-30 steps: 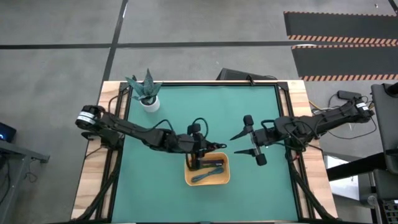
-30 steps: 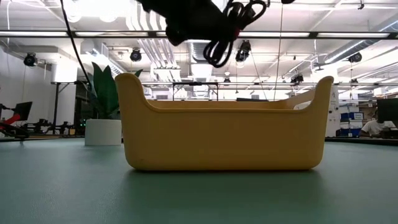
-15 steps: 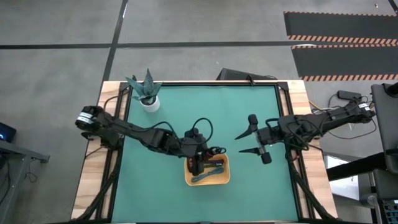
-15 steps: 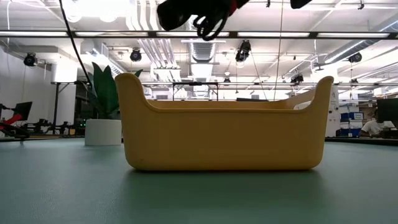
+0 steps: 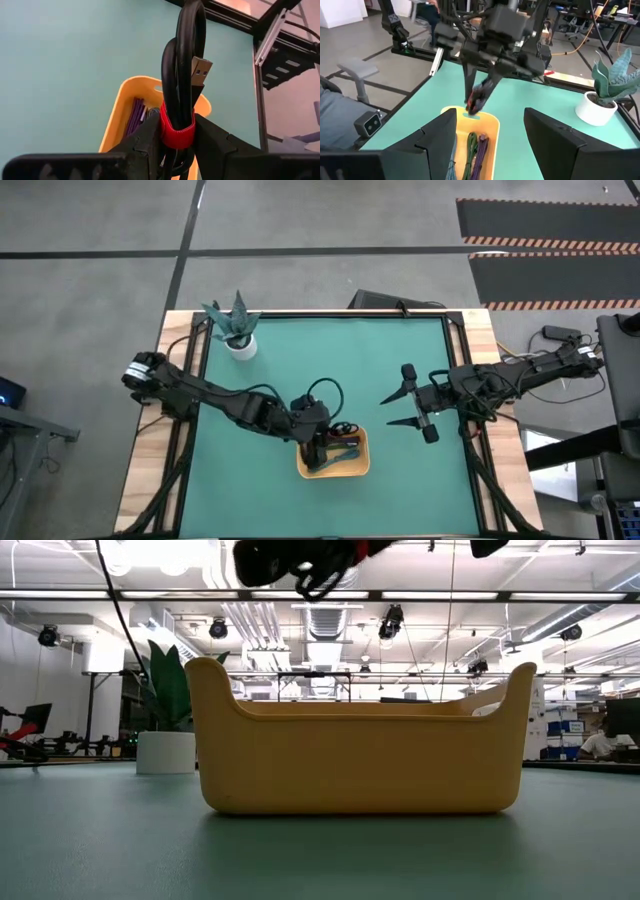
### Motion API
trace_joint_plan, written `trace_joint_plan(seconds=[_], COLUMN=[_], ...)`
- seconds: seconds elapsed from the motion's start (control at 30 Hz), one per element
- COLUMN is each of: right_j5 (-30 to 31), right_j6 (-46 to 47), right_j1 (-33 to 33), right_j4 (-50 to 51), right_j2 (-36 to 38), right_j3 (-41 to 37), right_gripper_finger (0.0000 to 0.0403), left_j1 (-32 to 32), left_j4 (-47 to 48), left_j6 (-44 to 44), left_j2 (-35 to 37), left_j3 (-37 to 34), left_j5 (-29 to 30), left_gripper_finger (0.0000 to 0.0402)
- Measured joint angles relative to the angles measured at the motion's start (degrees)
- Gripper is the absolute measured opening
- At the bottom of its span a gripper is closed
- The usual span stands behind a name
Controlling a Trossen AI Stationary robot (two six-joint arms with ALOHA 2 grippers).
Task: Pick and place USB-C Cables
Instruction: Put the black USB cable into the yellow bin
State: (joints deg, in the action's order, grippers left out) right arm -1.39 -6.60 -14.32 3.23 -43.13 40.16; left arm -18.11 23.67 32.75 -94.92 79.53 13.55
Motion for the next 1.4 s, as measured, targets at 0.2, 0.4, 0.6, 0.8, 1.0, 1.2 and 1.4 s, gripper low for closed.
trace_joint_plan(seconds=[0.2, 0.4, 0.6, 0.8, 1.0, 1.2, 1.4], right_j5=[-0.02, -0.03, -0.04, -0.02, -0.02, 0.0, 0.0], right_j6=[0.01, 0.12, 0.06, 0.18, 0.19, 0.21, 0.21], right_j1=[0.0, 0.0, -0.03, -0.01, -0.01, -0.01, -0.01], right_j4=[0.01, 1.42, 1.65, 2.05, 2.05, 2.05, 2.11], right_j2=[-0.02, -0.04, -0.04, -0.04, -0.04, -0.04, -0.11], right_j3=[-0.15, -0.15, -0.15, -0.15, -0.15, -0.15, -0.15], right_gripper_finger=[0.0224, 0.0224, 0.0224, 0.0224, 0.0224, 0.0224, 0.0224], left_j1=[0.11, 0.01, -0.33, -0.52, -0.52, -0.24, 0.8], left_j4=[0.47, 13.75, 23.23, 26.41, 27.47, 28.22, 27.78], left_j6=[-3.14, -6.08, -4.4, -0.39, 5.56, 6.89, 4.44], left_j2=[-8.68, -15.31, -17.84, -18.75, -18.77, -19.07, -19.25], left_j3=[5.12, 16.02, 20.99, 20.98, 20.96, 20.96, 20.94], left_j5=[-2.35, -3.71, -3.82, -8.14, -15.41, -20.34, -20.56], left_gripper_finger=[0.0082, 0.0082, 0.0082, 0.0082, 0.0082, 0.0082, 0.0082])
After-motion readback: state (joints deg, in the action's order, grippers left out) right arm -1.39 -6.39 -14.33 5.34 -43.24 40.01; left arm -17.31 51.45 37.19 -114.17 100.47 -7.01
